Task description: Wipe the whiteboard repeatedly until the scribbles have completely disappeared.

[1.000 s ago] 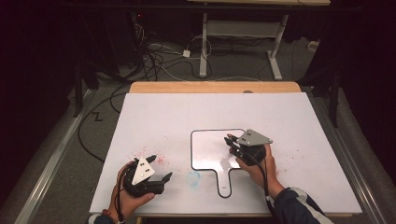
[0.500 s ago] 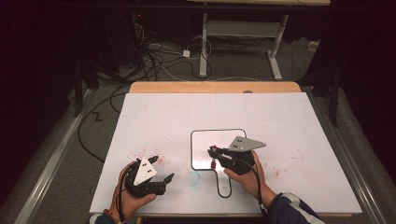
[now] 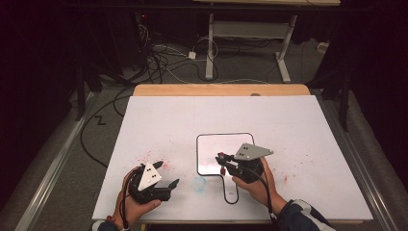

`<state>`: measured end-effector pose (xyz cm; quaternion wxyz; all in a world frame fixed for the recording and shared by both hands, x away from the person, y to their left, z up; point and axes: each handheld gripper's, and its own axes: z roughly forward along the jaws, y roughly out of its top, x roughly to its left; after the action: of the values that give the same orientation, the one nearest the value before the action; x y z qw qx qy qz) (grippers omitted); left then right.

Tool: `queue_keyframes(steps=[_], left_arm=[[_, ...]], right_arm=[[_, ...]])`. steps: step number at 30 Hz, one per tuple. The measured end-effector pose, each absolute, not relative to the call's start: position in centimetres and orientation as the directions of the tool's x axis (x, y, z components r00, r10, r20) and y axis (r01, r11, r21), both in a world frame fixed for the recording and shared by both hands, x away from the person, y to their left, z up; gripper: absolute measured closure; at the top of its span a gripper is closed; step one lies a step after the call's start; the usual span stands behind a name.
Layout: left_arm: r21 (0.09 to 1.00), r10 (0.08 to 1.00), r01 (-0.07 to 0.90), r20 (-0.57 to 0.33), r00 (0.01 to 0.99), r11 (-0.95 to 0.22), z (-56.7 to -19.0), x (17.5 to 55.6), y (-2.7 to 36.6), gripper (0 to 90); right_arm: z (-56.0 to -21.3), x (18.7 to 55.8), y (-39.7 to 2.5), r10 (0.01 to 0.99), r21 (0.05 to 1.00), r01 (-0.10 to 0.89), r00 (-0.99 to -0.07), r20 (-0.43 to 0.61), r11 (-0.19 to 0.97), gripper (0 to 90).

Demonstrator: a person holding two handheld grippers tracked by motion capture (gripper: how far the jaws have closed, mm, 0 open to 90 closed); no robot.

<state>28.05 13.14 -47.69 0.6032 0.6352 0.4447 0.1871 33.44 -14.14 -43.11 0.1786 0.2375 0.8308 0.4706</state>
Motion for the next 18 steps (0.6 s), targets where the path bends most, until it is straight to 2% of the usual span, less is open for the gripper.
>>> queue_keyframes(steps=[6,9,16,18], left_arm=[[0.931,0.791,0.343,-0.301,0.533,0.123,-47.8,28.1,13.2,20.1],[0.932,0.790,0.342,-0.299,0.536,0.120,-47.7,28.0,13.3,20.1],[0.931,0.792,0.344,-0.301,0.532,0.123,-47.7,28.1,13.2,20.1],[0.931,0.790,0.344,-0.302,0.534,0.123,-47.7,28.1,13.1,20.1]], right_arm=[[-42.9,34.1,-15.9,0.625,0.847,0.208,-0.761,-0.175,0.489,81.1],[-42.7,34.7,-17.8,0.656,0.844,0.233,-0.735,-0.172,0.483,81.1],[-42.7,35.0,-20.4,0.704,0.825,0.232,-0.664,-0.253,0.515,81.0],[-42.7,35.2,-20.7,0.709,0.833,0.239,-0.665,-0.234,0.499,81.0]])
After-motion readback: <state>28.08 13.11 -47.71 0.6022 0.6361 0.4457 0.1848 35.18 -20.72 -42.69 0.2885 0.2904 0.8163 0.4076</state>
